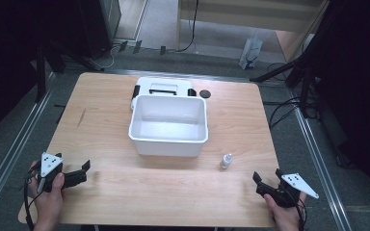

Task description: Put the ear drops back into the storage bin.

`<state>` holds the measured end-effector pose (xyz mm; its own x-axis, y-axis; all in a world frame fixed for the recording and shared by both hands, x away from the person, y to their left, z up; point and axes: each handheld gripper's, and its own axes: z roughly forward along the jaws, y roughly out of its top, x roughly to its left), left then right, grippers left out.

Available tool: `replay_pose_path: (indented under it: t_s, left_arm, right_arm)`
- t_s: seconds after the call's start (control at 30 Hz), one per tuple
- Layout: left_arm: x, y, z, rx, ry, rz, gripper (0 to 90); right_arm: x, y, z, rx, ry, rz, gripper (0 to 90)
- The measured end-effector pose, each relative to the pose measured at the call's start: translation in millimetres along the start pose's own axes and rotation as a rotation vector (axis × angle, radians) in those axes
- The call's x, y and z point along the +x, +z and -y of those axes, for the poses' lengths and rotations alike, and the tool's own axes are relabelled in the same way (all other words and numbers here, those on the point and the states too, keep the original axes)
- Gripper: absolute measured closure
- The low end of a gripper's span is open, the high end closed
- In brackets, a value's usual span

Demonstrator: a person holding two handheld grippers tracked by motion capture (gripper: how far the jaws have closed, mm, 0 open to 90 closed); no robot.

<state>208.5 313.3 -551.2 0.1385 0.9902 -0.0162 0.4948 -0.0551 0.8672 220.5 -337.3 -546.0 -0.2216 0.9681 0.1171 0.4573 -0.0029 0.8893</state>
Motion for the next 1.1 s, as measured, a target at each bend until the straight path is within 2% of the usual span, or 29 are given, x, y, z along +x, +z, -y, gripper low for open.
replay_pose_path:
  t_s: [0.17,0.2,0.33,0.43,0.5,0.53,0.57,0.6,0.63,0.67,0.7,0.73,0.87,0.9,1.03,1.1]
  left_arm:
    - [-0.2,1.1,-0.7,0.003,0.005,0.007,0.4]
    - [-0.7,0.9,-0.6,0.002,0.008,0.005,0.4]
    - [-0.3,1.0,-0.4,-0.002,0.006,0.007,0.4]
    - [-0.3,0.9,-0.5,-0.001,0.009,0.006,0.4]
    - [-0.8,1.2,-0.6,0.003,0.008,0.004,0.4]
    - [-0.8,1.4,-0.7,0.005,0.011,0.004,0.4]
    - [-0.8,1.4,-0.7,0.005,0.011,0.004,0.4]
    - [-0.8,1.4,-0.7,0.005,0.01,0.005,0.4]
    - [-0.7,1.3,-0.7,0.005,0.01,0.007,0.4]
    - [-0.5,1.2,-0.6,0.004,0.009,0.008,0.4]
    - [-0.4,1.2,-0.6,0.004,0.008,0.008,0.4]
    - [-0.3,1.4,-0.7,0.004,0.009,0.009,0.4]
    - [-0.7,1.7,-0.8,0.007,0.012,0.01,0.4]
    - [-0.7,1.7,-0.8,0.007,0.012,0.01,0.4]
    - [-0.5,1.6,-0.8,0.008,0.011,0.014,0.4]
    - [-0.5,1.8,-0.9,0.009,0.012,0.014,0.4]
  right_arm:
    - [2.7,1.9,-0.6,0.031,-0.033,-0.007,13.7]
    - [5.9,3.6,-1.7,0.063,-0.064,-0.016,16.1]
    - [8.6,6.2,-5.1,0.099,-0.081,-0.049,18.1]
    - [11.5,9.5,-12.3,0.158,-0.128,-0.064,18.4]
    - [13.6,13.2,-18.7,0.213,-0.158,-0.07,17.9]
    - [14.8,16.1,-25.7,0.268,-0.187,-0.104,16.9]
    - [14.8,16.1,-25.7,0.268,-0.187,-0.104,16.9]
    - [16.0,18.1,-29.1,0.301,-0.205,-0.115,16.9]
    - [18.3,20.3,-33.0,0.346,-0.245,-0.121,16.9]
    - [22.5,24.3,-39.8,0.429,-0.299,-0.135,16.9]
    - [22.5,24.3,-39.8,0.429,-0.299,-0.135,16.9]
    - [24.1,25.7,-42.4,0.457,-0.322,-0.141,16.6]
    - [37.0,34.4,-57.8,0.603,-0.43,-0.171,16.4]
    - [39.1,36.3,-60.1,0.625,-0.447,-0.181,16.3]
    - [51.2,45.5,-72.6,0.722,-0.52,-0.178,16.4]
    - [55.6,49.8,-78.2,0.748,-0.548,-0.168,17.1]
